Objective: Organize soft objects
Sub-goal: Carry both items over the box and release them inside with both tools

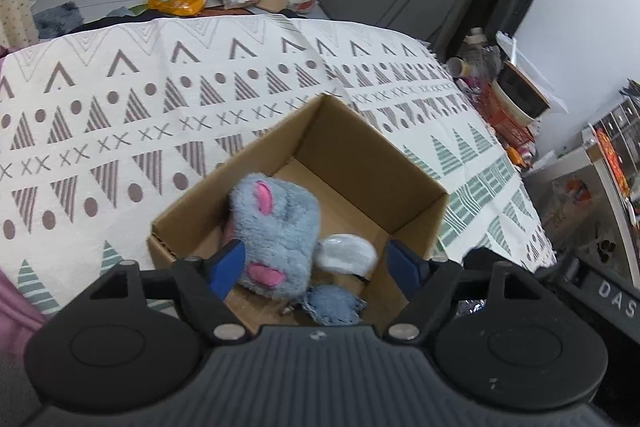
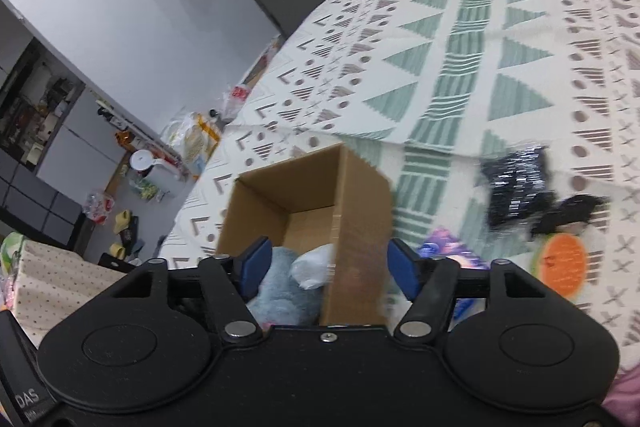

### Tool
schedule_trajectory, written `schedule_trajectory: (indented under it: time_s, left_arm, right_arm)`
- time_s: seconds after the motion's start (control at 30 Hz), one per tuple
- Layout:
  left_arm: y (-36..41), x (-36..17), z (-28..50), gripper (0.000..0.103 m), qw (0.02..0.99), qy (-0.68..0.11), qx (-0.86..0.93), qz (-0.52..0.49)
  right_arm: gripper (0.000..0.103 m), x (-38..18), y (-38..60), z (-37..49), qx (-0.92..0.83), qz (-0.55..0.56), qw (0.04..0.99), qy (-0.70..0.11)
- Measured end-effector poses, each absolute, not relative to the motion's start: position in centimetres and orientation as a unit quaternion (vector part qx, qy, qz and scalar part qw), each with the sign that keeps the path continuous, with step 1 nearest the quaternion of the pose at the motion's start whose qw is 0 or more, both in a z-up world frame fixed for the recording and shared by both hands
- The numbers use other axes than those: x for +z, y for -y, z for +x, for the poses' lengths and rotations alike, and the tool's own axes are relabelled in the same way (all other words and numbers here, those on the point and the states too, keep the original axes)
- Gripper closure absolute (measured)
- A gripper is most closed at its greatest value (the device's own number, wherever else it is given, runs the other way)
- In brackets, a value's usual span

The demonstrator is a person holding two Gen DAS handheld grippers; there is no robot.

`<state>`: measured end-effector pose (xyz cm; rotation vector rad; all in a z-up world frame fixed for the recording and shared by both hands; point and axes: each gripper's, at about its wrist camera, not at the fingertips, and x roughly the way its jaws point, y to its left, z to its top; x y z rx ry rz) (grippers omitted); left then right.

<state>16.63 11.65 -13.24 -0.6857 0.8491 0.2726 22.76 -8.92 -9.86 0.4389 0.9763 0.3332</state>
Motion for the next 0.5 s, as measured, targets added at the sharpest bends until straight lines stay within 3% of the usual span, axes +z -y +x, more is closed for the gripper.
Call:
schedule_trajectory:
  time_s: [0.1,0.5]
  left_arm:
    - [-10.8,-13.1,16.8,0.026,0.853,-0.404,0.124,-0.307]
    - [-7.3,-11.7,16.6,0.025,0.878,-0.396,0.098,-0.25]
  right_arm:
    - [0.024,-9.5,10.8,22.4,0.134,0.199,0.856,-0.457]
    - [0.014,-8.6,17.7,21.0,0.085,0.197,0.868,-0.448]
